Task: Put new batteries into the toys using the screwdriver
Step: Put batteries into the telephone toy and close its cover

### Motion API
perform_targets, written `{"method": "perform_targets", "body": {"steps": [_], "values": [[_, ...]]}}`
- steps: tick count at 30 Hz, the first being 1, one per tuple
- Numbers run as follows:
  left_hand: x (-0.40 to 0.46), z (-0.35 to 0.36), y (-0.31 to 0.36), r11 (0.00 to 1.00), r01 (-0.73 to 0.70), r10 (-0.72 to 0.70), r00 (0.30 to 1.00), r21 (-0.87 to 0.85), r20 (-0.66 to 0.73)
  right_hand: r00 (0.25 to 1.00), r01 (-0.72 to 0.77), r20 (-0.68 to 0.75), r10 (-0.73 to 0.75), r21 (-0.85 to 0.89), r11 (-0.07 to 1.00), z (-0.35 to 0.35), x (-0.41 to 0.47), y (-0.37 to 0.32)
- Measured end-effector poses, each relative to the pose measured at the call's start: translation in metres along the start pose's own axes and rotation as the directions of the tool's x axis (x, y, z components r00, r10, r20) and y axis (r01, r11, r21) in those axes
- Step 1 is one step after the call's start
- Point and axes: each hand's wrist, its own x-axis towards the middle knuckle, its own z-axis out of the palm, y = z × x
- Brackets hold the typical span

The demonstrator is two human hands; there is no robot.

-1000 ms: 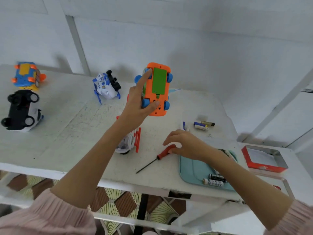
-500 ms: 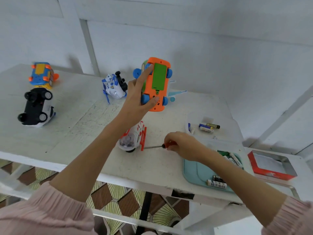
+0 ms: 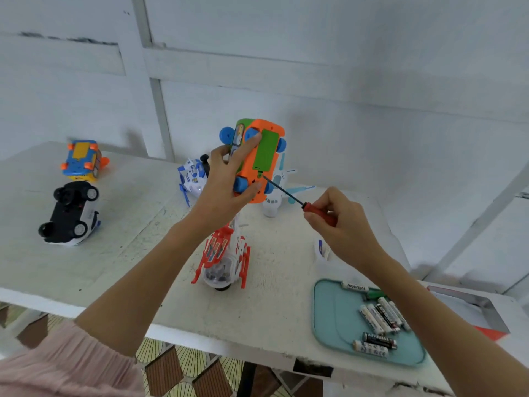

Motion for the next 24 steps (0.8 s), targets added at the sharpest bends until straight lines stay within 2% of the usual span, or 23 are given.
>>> {"method": "perform_targets", "body": {"steps": [15, 24], "values": [[0.0025, 0.0007, -0.0007, 1.000, -0.019, 0.019, 1.000, -0.001, 0.015, 1.000, -0.014, -0.014, 0.013, -0.063, 0.998, 0.0025, 0.0010, 0.0007], [0.0010, 0.0009, 0.0058, 0.997, -0.025, 0.021, 0.999, 0.079, 0.048, 0.999, -0.030, 0.016, 0.031, -0.096, 0.995, 0.0004, -0.0007, 0.0035]]}}
